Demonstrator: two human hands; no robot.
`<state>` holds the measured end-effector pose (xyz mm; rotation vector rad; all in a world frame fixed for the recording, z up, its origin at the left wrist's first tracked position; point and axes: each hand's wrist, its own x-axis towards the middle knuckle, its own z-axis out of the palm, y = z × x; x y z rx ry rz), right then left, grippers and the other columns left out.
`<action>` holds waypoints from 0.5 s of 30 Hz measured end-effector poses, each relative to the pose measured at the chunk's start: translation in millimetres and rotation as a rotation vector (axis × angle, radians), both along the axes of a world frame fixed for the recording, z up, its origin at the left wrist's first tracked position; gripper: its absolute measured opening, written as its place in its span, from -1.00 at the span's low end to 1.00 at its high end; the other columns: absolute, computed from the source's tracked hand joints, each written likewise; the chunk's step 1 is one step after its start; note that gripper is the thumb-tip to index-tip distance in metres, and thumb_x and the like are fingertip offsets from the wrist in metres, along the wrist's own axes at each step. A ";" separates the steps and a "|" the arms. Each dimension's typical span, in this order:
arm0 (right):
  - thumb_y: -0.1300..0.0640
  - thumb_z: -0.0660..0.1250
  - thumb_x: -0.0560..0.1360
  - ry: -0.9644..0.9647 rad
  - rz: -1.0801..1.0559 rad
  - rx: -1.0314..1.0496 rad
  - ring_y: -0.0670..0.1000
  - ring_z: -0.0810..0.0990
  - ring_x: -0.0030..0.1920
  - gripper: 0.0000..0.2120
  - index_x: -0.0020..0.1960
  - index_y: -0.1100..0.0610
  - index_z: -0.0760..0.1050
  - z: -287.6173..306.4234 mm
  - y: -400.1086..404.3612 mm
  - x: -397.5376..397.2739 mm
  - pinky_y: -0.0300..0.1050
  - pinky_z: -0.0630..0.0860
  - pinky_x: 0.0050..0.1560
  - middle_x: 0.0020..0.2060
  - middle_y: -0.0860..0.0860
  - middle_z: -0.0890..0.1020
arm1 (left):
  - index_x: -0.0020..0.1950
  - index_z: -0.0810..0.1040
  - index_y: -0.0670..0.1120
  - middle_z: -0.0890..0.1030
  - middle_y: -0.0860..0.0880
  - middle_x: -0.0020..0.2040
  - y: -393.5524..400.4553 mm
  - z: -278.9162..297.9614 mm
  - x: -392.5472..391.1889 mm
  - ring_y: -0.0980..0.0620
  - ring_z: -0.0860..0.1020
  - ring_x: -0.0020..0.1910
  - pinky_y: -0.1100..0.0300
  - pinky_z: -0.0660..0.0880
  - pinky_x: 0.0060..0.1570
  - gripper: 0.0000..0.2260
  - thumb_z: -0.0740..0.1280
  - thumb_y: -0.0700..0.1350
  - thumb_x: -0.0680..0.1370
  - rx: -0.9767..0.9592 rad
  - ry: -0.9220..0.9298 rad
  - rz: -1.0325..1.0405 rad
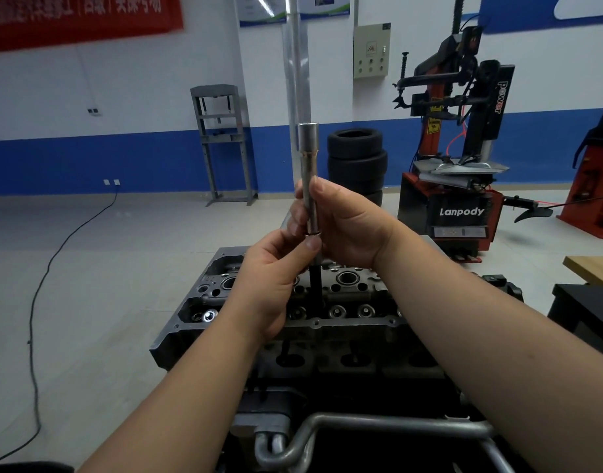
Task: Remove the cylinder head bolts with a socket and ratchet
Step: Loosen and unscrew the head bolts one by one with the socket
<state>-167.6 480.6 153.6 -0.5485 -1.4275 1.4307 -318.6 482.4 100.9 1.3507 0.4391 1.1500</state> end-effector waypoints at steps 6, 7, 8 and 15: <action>-0.15 0.18 0.60 -0.001 -0.018 -0.066 -0.02 0.57 -0.19 -0.66 0.00 0.09 0.57 1.4 -0.7 0.5 -0.19 0.51 -0.23 -0.21 -0.02 0.59 | -0.02 0.75 0.04 0.74 -0.05 -0.01 1.2 1.6 -4.5 0.05 0.69 0.00 0.25 0.56 -0.05 -0.81 0.33 -0.03 0.54 -0.040 0.017 -0.068; -0.15 0.17 0.61 0.000 -0.016 -0.072 -0.02 0.58 -0.17 -0.65 0.01 0.09 0.58 1.6 -1.1 0.8 -0.16 0.52 -0.16 -0.20 -0.01 0.59 | -0.03 0.76 0.05 0.74 -0.05 -0.02 0.2 1.8 -4.9 0.05 0.69 0.00 0.26 0.58 -0.06 -0.83 0.36 -0.04 0.55 -0.040 0.010 -0.073; -0.15 0.16 0.61 -0.001 -0.013 -0.071 -0.02 0.58 -0.15 -0.64 0.02 0.09 0.59 2.0 -1.6 1.1 -0.13 0.51 -0.09 -0.19 -0.01 0.59 | -0.03 0.76 0.04 0.74 -0.05 -0.02 0.1 0.9 -4.8 0.05 0.70 0.00 0.25 0.58 -0.04 -0.87 0.39 -0.04 0.56 -0.033 0.008 -0.065; -0.09 0.33 0.48 -0.007 -0.005 -0.009 0.02 0.57 -0.17 -0.71 0.03 0.11 0.42 1.2 -2.3 -1.5 0.02 0.40 0.02 -0.26 -0.01 0.58 | -0.01 0.71 -0.02 0.74 -0.08 -0.02 -1.4 2.2 -1.6 -0.03 0.70 0.04 0.00 0.53 0.18 -0.83 0.52 -0.03 0.42 -0.017 0.022 0.023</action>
